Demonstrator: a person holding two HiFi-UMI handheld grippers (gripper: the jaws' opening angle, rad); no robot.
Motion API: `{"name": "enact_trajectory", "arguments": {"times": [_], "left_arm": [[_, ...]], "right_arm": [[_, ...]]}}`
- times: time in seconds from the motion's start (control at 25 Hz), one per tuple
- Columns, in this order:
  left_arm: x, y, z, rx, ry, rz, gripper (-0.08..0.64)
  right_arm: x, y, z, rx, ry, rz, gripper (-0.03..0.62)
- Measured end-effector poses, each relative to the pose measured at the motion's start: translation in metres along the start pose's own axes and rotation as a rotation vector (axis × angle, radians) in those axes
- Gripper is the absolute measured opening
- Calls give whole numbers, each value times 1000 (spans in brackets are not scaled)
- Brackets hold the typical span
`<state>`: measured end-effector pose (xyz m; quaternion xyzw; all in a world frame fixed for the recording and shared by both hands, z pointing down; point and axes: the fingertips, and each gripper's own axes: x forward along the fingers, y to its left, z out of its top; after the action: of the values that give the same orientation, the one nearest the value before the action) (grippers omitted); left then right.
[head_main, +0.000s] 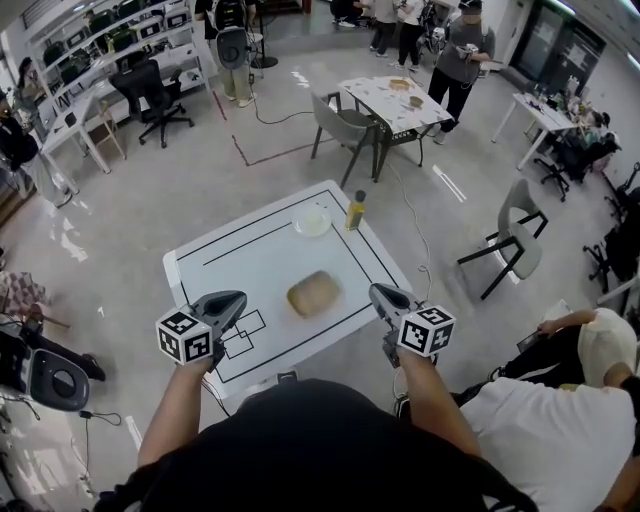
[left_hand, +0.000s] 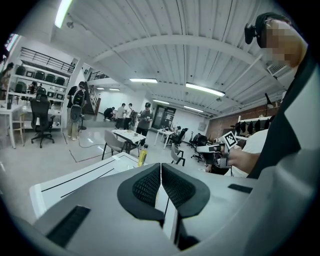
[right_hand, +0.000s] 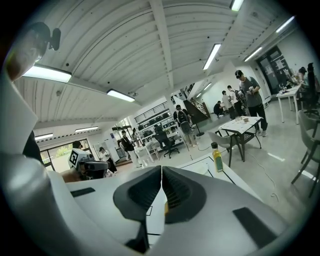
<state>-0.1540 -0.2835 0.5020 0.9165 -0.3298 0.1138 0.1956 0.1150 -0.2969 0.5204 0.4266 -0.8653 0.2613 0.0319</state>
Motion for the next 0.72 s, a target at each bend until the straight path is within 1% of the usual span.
{"name": "enact_trajectory", "arguments": {"times": [0.28,0.4,0.56,0.72], "left_arm": [[13,9,2,-3,20,-14,28],[20,14,0,-7,27,-19,28],[28,25,-3,-16,37,-19,28],[35,38,-5,-30,53,-19,28]], "right_arm": [[14,-14,-10,25,30,-8,21],[23,-23,-22,35,58,-18,26],[39,-36,-42,40,112,-28,55],[56,-48,-56,65,144,-36,58]]}}
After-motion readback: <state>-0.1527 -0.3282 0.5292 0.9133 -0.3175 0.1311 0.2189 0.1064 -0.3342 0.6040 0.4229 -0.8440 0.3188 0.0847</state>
